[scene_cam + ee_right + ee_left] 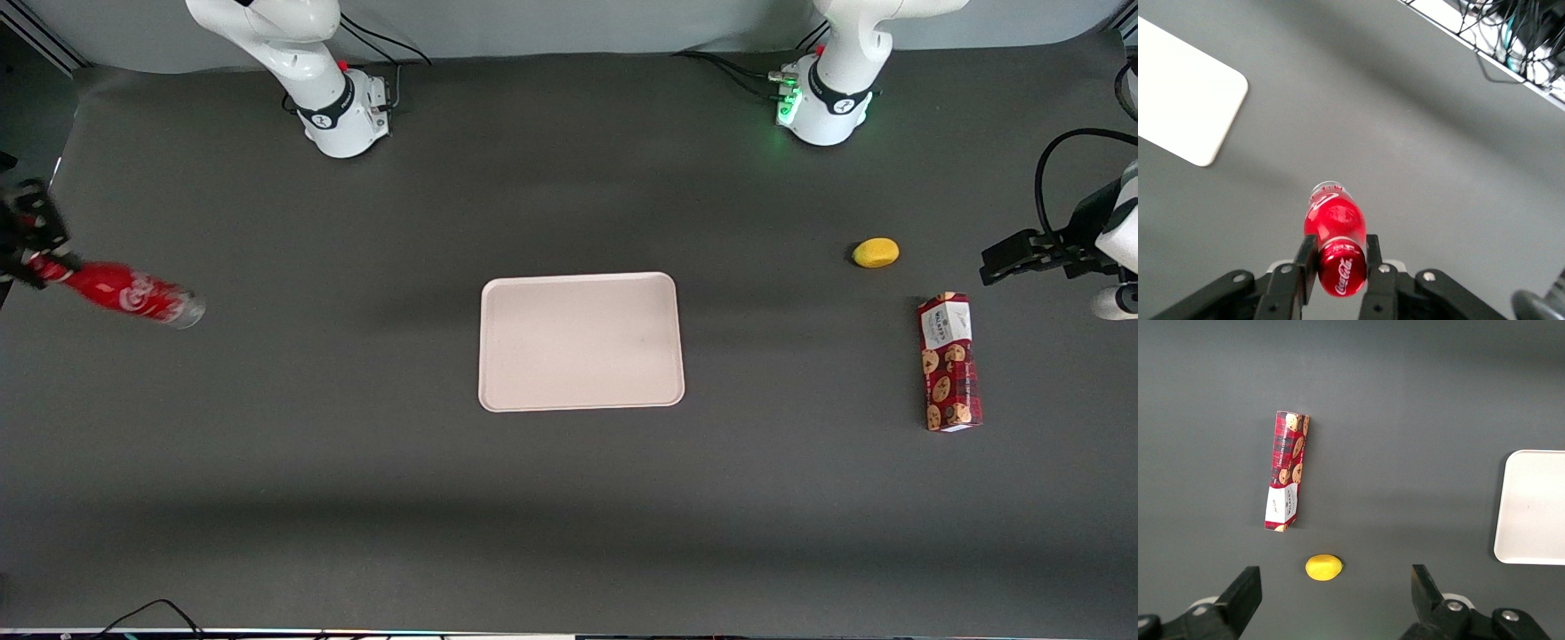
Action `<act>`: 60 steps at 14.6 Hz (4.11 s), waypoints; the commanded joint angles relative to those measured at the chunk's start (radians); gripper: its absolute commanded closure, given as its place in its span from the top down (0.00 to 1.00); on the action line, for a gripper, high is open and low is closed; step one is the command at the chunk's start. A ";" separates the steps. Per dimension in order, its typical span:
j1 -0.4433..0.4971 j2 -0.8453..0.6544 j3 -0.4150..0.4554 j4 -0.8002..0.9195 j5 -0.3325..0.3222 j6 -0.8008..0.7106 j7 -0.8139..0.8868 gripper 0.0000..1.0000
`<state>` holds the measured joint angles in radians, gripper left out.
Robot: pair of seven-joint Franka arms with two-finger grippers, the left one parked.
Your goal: Place coke bottle on tray
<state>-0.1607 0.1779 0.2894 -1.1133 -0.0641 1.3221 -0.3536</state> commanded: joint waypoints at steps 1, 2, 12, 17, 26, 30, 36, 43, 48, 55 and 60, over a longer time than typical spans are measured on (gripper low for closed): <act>0.000 -0.032 0.162 -0.033 -0.014 -0.027 0.322 0.00; 0.001 -0.020 0.224 -0.033 -0.016 -0.026 0.440 0.00; 0.043 0.189 0.576 -0.342 -0.232 0.340 1.214 0.00; 0.104 0.334 0.628 -0.399 -0.411 0.391 1.451 0.00; 0.135 0.483 0.646 -0.474 -0.631 0.494 1.663 0.00; 0.138 0.499 0.648 -0.471 -0.655 0.496 1.697 1.00; 0.125 0.440 0.714 -0.369 -0.643 0.390 1.662 1.00; 0.054 0.332 0.761 -0.013 -0.505 0.001 1.278 1.00; -0.034 0.282 0.719 0.168 -0.494 -0.282 0.911 1.00; -0.076 0.131 0.156 0.199 -0.118 -0.293 0.475 1.00; -0.073 0.039 0.064 -0.016 -0.071 -0.148 0.438 1.00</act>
<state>-0.2517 0.3149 0.3955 -0.9525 -0.1648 1.0787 0.0914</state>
